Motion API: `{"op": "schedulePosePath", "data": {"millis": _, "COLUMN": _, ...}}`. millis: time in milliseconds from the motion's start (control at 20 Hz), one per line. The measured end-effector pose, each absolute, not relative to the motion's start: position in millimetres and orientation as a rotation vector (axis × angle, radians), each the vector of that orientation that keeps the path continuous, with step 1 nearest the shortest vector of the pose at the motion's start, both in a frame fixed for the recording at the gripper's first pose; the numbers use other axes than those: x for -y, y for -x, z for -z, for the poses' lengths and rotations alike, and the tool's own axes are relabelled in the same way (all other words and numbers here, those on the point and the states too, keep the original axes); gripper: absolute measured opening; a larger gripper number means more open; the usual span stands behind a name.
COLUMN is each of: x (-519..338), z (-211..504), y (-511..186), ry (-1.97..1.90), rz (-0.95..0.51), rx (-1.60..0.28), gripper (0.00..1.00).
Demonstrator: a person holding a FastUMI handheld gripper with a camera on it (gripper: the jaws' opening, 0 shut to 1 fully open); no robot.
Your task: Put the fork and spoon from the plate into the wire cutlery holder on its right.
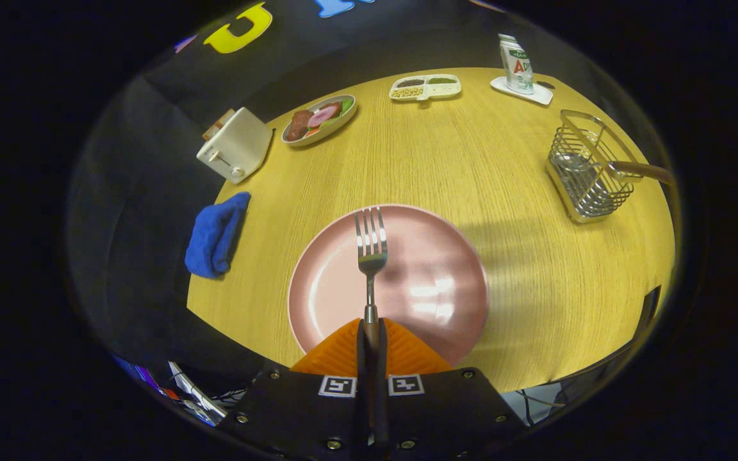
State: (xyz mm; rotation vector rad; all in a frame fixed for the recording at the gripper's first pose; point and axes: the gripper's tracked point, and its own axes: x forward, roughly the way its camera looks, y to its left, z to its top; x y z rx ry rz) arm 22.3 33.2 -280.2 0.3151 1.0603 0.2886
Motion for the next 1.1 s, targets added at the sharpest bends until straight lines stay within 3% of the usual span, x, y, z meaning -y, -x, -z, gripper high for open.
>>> {"op": "schedulePosePath", "data": {"millis": 700, "x": 98.0, "z": 200.9, "y": -93.3, "ry": -0.434, "rz": -0.075, "rx": -0.861, "gripper": 0.04}}
{"op": "schedulePosePath", "data": {"millis": 1100, "x": 144.5, "z": 210.0, "y": -91.5, "ry": -0.454, "rz": 0.02, "rx": -0.885, "gripper": 0.04}}
